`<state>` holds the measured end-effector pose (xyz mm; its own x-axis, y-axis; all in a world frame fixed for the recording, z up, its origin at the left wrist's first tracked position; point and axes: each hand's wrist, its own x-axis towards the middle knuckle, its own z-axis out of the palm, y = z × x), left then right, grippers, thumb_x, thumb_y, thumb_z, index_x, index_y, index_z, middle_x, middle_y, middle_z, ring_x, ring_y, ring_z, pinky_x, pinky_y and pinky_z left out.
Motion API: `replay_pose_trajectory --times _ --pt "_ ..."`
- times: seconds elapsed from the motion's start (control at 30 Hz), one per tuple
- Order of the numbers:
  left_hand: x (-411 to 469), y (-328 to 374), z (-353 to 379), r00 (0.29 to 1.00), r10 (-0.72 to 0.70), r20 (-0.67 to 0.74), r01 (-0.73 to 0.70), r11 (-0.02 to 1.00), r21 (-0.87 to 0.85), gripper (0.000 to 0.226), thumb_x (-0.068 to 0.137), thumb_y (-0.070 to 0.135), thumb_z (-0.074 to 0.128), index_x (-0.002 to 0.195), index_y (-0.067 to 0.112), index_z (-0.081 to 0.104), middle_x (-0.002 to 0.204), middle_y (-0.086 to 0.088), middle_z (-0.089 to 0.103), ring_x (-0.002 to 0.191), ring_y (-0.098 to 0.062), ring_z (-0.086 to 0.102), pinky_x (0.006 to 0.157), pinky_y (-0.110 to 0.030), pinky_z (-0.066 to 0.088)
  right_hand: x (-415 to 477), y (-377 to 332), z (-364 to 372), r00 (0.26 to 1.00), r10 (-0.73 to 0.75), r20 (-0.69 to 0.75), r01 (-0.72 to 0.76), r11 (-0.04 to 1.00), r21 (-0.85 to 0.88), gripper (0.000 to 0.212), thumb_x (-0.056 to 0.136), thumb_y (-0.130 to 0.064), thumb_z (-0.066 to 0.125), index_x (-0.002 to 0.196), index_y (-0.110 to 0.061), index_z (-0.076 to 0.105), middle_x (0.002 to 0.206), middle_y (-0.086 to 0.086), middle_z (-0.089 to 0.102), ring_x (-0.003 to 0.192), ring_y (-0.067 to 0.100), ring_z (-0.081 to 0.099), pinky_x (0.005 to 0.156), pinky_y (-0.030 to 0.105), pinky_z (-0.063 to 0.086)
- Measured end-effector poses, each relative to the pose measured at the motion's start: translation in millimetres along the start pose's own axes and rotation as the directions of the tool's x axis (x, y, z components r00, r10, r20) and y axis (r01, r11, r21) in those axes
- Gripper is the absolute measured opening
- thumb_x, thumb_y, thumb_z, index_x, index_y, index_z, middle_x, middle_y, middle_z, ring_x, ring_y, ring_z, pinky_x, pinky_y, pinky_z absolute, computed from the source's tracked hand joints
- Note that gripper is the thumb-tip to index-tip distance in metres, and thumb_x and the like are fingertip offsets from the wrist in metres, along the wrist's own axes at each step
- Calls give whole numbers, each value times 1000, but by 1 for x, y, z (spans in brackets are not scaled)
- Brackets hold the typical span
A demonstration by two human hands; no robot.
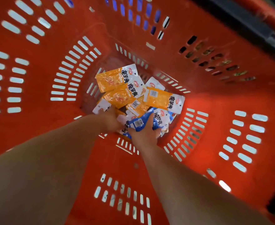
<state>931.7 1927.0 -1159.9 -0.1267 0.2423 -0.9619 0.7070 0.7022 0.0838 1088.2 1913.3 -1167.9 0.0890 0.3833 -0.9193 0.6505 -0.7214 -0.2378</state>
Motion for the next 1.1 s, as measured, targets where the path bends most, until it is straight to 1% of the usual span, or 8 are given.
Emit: replay_pose_trajectory --times 0.17,0.27,0.43,0.6,0.73,0.87,1.0,1.1 --pt "-10 5 -14 985 44 -165 -80 973 -218 85 97 18 69 164 26 18 146 -6 54 127 -29 57 100 -34 48 -1 -22 -17 959 -276 60 281 953 -117 73 99 -24 64 158 -47 29 172 -5 -6 154 31 25 111 43 48" --pt "-9 0 -26 923 -124 -366 -14 936 -351 81 89 30 81 155 30 35 151 -11 50 134 -37 54 108 -48 50 -3 -35 -41 921 -337 -196 280 921 -270 61 96 -27 66 152 -35 44 165 4 21 147 28 34 109 35 38" --pt "-5 13 -16 884 -444 -143 222 670 -708 116 60 40 99 154 24 33 141 -14 52 125 -37 59 103 -49 53 13 -35 -61 939 -62 -339 24 993 -117 102 86 -49 77 164 -29 14 170 17 9 154 41 20 124 46 25" --pt "20 24 14 857 -509 -77 256 551 -794 136 21 62 89 140 11 48 130 -14 61 113 -31 66 92 -43 59 11 -20 -46 927 340 -156 -298 923 242 112 85 -50 79 165 -22 5 164 15 16 139 41 41 92 41 46" --pt "12 37 16 839 -529 -128 225 551 -803 110 66 53 93 151 11 37 146 -15 48 129 -31 56 85 -33 48 15 -13 -36 932 340 -128 -298 917 267 111 87 -48 78 166 -21 5 165 14 10 136 39 44 85 38 40" --pt "16 30 14 866 -466 -182 79 487 -870 104 62 48 93 146 17 39 137 -10 57 118 -33 63 100 -49 56 21 -25 -25 969 136 -207 -48 923 382 95 75 -43 85 155 -23 37 153 8 39 118 27 59 92 36 53" --pt "12 32 2 892 -387 -234 18 547 -837 76 66 51 89 130 19 63 123 -6 71 107 -28 69 98 -48 58 31 -36 -31 962 45 -270 85 889 451 45 80 -25 85 118 -23 61 104 -7 70 85 5 68 70 23 52" --pt "11 34 -8 828 -508 -238 95 546 -833 101 64 57 90 148 24 44 144 -10 51 130 -36 55 108 -56 48 34 -37 -33 966 108 -235 39 838 544 47 72 -25 91 108 -29 60 105 -5 72 91 15 73 85 43 62"
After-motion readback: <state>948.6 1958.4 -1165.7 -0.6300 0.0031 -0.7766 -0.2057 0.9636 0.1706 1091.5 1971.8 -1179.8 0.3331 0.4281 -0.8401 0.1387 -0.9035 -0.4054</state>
